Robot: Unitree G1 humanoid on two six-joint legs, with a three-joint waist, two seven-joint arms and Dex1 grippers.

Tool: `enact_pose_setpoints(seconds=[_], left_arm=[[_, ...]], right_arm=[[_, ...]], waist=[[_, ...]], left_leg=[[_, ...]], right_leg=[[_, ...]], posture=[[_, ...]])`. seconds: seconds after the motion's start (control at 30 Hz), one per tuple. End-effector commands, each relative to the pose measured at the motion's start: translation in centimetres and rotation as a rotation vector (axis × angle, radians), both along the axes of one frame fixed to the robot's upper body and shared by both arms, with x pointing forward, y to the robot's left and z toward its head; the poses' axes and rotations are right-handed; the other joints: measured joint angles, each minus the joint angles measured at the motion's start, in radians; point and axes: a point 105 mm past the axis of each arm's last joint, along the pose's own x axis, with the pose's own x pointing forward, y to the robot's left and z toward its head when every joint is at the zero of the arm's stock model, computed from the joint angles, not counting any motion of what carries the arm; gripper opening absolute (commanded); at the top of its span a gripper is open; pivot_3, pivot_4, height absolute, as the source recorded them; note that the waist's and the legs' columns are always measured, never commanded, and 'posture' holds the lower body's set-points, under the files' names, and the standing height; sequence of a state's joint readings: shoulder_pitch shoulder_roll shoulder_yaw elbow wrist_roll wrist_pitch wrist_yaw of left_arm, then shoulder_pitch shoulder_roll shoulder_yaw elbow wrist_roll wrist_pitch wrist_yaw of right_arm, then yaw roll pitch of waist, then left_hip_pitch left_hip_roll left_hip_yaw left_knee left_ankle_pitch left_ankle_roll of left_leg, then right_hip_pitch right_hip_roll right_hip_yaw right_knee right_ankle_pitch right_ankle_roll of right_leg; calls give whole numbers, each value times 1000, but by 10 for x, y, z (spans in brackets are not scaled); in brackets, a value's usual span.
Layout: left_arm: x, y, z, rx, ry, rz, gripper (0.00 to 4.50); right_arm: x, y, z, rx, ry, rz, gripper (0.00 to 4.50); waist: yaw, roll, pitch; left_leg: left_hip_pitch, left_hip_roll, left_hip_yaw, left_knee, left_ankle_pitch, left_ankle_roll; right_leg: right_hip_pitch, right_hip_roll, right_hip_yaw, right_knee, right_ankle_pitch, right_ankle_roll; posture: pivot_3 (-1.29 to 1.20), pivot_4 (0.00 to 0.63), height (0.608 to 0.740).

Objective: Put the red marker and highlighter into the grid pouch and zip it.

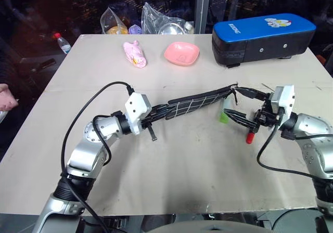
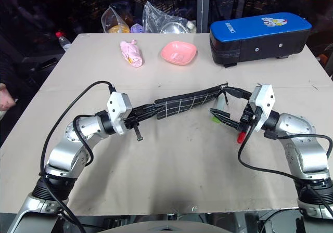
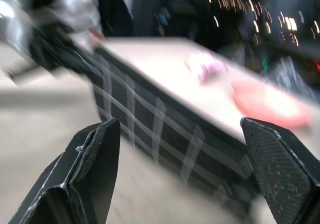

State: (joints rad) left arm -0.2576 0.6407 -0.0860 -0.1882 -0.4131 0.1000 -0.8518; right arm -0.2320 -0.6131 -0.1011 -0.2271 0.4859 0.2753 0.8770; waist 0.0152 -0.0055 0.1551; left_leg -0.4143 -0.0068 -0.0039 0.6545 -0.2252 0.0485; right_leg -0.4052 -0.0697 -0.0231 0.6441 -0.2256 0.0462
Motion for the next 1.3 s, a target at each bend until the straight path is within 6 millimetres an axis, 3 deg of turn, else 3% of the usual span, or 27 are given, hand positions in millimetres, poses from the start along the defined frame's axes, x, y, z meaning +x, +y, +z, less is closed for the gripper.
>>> enact_pose_setpoints(seconds=[0.03,0.2,0.5,0.6,0.8,0.83,1.03,1.1,1.13,1.23,1.3], left_arm=[[-4,-4,12,-4,-57,-21,15],[-6,-9,11,4,-64,-30,15],[-10,-12,8,36,-81,-47,15],[-11,-13,7,41,-81,-51,0],[-10,-11,6,43,-79,-48,0],[-9,-10,6,45,-80,-46,0],[-7,-8,7,35,-88,-32,0],[-7,-7,8,25,-86,-27,710],[-8,-7,8,16,-84,-24,787],[-14,-9,9,-34,-42,-53,1614],[-22,-13,9,-55,1,-108,1614]], right_arm=[[18,-16,5,63,82,-191,3903],[28,-6,8,262,257,-267,3903],[25,7,9,240,319,-207,3903],[26,5,9,224,314,-211,2999],[25,5,7,208,311,-209,232],[25,5,7,207,311,-209,45],[25,5,6,204,315,-212,45],[25,4,5,204,318,-214,0],[25,4,5,204,319,-216,0],[25,4,4,203,321,-220,0],[25,3,3,200,322,-224,0]], waist=[[0,0,0],[-2,0,0],[-2,0,1],[-2,0,1],[-2,0,1],[-2,0,1],[-2,0,1],[-2,0,1],[-2,0,1],[-2,0,1],[-2,0,1]], left_leg=[[0,0,0,0,0,0],[0,1,0,0,0,0],[-1,0,0,0,0,0],[-1,0,0,-1,0,0],[-1,0,0,-1,0,0],[-1,0,0,-1,0,0],[-1,0,0,-1,0,0],[-1,0,0,-1,0,0],[-1,0,0,-1,0,0],[-1,0,0,-1,0,0],[-1,1,0,-1,0,0]], right_leg=[[0,0,0,0,0,0],[0,0,1,0,0,0],[0,0,0,0,0,0],[0,1,0,0,0,0],[0,1,0,-1,1,2],[0,1,0,-1,1,2],[0,1,0,-1,1,2],[0,1,0,-1,0,1],[0,1,0,-1,0,1],[0,1,0,-1,1,1],[0,1,0,-1,0,1]], posture=[[0,150,734],[0,150,734],[0,150,734],[0,150,734],[0,150,734],[0,150,734],[0,150,734],[0,150,734],[0,150,734],[0,150,734],[0,150,734]])
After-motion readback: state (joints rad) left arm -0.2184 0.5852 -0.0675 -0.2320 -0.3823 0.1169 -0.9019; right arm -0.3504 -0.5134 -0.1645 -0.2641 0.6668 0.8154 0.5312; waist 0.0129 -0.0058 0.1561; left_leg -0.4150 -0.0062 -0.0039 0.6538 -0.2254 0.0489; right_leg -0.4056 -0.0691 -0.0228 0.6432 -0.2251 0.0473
